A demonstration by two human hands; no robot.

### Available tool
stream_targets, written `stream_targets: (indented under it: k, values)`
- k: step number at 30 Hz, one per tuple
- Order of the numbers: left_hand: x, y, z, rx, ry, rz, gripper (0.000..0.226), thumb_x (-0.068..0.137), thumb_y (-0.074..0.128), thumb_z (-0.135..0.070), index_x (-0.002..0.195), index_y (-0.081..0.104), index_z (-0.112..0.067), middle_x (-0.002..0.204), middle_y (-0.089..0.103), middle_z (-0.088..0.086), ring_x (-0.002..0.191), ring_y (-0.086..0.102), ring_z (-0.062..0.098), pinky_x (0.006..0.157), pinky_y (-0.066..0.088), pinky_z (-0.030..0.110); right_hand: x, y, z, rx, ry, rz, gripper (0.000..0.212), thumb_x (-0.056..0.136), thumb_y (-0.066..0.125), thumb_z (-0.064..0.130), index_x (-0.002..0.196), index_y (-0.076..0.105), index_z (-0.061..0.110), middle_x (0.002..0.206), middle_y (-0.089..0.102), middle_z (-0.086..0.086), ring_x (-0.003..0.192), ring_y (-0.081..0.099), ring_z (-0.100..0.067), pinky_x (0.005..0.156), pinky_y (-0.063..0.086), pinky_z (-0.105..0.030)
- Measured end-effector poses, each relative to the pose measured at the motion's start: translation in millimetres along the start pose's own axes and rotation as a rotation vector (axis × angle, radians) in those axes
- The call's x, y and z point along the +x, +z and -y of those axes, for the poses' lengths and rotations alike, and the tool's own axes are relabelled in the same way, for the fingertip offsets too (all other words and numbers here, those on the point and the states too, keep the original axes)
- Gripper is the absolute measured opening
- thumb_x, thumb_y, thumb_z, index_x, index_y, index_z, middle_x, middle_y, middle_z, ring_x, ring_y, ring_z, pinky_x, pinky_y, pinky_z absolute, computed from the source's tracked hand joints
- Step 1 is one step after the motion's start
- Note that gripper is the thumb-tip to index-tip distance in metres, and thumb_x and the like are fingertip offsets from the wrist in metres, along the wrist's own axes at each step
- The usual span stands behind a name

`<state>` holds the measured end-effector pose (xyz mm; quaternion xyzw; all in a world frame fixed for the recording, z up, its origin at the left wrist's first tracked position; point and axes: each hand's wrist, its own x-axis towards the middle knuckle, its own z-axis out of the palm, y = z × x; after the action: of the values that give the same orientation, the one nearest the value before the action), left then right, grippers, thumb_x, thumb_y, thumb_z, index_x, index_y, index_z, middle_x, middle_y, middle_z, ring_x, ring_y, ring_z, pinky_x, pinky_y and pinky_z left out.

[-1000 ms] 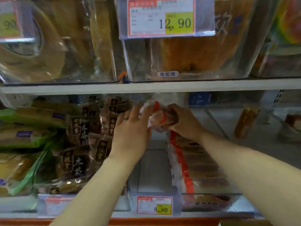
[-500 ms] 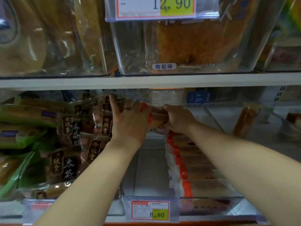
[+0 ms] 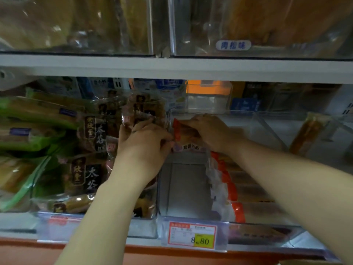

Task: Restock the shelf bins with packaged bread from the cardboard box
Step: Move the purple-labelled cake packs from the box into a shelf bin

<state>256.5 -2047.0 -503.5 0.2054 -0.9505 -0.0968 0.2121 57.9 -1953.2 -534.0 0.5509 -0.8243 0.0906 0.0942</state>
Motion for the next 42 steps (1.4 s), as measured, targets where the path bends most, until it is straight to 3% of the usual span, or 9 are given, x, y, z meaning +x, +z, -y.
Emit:
stream_targets:
  k: [3, 7, 11, 18, 24, 26, 31, 35, 42]
  values:
    - [-3, 3, 5, -0.030, 0.024, -0.047, 0.023, 0.095, 0.046, -0.042, 0.108, 0.064, -0.040, 0.125, 0.054, -0.021, 0.136, 0.026, 0.006, 0.116, 0.003, 0.041, 10, 10, -2, 0.050, 0.114, 0.137, 0.062, 0.085, 0.063, 0.050, 0.141, 0.040, 0.038, 0.120, 0.058, -0.007, 0.111, 0.055, -0.029, 0.094, 0.044, -0.042]
    - [-1, 5, 5, -0.052, 0.013, -0.066, 0.022, 0.095, 0.047, -0.041, 0.105, 0.066, -0.038, 0.123, 0.056, -0.019, 0.133, 0.029, 0.007, 0.117, 0.008, 0.043, 9, 7, -4, 0.163, 0.131, 0.031, 0.063, 0.074, 0.072, 0.050, 0.130, 0.056, 0.025, 0.116, 0.062, -0.010, 0.108, 0.056, -0.030, 0.093, 0.046, -0.046]
    - [0, 8, 5, -0.073, 0.006, -0.081, 0.024, 0.095, 0.046, -0.040, 0.107, 0.066, -0.036, 0.124, 0.057, -0.015, 0.134, 0.028, 0.008, 0.117, 0.008, 0.042, 0, 1, -4, -0.050, 0.200, 0.005, 0.070, 0.070, 0.073, 0.047, 0.133, 0.052, 0.025, 0.128, 0.058, -0.007, 0.119, 0.048, -0.032, 0.096, 0.042, -0.045]
    - [-3, 11, 7, -0.100, 0.017, -0.095, 0.024, 0.096, 0.046, -0.040, 0.107, 0.067, -0.035, 0.123, 0.058, -0.015, 0.136, 0.024, 0.006, 0.116, 0.002, 0.040, 6, 1, 2, -0.305, 0.266, 0.062, 0.032, 0.078, 0.068, 0.035, 0.104, 0.061, 0.016, 0.103, 0.062, -0.009, 0.100, 0.053, -0.028, 0.080, 0.045, -0.035]
    - [-4, 13, 11, -0.101, 0.038, -0.119, 0.025, 0.095, 0.047, -0.041, 0.108, 0.067, -0.034, 0.123, 0.058, -0.015, 0.138, 0.025, 0.007, 0.116, 0.001, 0.041, -1, -16, 7, 0.009, 0.219, -0.015, 0.062, 0.078, 0.075, 0.036, 0.133, 0.050, 0.020, 0.131, 0.053, -0.004, 0.117, 0.052, -0.023, 0.093, 0.044, -0.035]
    - [-3, 14, 12, -0.103, 0.039, -0.120, 0.025, 0.095, 0.047, -0.041, 0.107, 0.067, -0.034, 0.123, 0.059, -0.015, 0.138, 0.025, 0.008, 0.116, 0.001, 0.041, 1, -20, 21, 0.116, 0.167, -0.049, 0.054, 0.082, 0.072, 0.030, 0.130, 0.053, 0.017, 0.127, 0.056, -0.002, 0.114, 0.054, -0.019, 0.087, 0.042, -0.026]
    - [-5, 17, 13, -0.099, 0.048, -0.143, 0.025, 0.095, 0.047, -0.041, 0.107, 0.068, -0.033, 0.124, 0.059, -0.015, 0.139, 0.026, 0.007, 0.116, 0.001, 0.042, 14, 1, 28, 0.254, 0.129, 0.257, 0.045, 0.077, 0.073, 0.024, 0.119, 0.058, 0.024, 0.114, 0.060, 0.005, 0.104, 0.057, -0.013, 0.087, 0.047, -0.027]
    - [-5, 17, 14, -0.107, 0.059, -0.152, 0.024, 0.095, 0.048, -0.040, 0.106, 0.068, -0.034, 0.123, 0.059, -0.015, 0.138, 0.027, 0.007, 0.116, 0.001, 0.043, 14, 7, 19, 0.360, 0.203, 0.171, 0.038, 0.088, 0.067, 0.024, 0.124, 0.056, 0.025, 0.111, 0.055, 0.013, 0.101, 0.053, -0.004, 0.069, 0.037, -0.002]
    - [-5, 10, 10, -0.073, 0.037, -0.093, 0.023, 0.095, 0.048, -0.038, 0.105, 0.068, -0.033, 0.122, 0.060, -0.015, 0.135, 0.032, 0.009, 0.116, 0.002, 0.042, -12, -23, 38, 0.430, 0.175, 0.108, 0.034, 0.088, 0.062, 0.013, 0.122, 0.060, 0.015, 0.122, 0.062, -0.003, 0.112, 0.057, -0.017, 0.098, 0.045, -0.033]
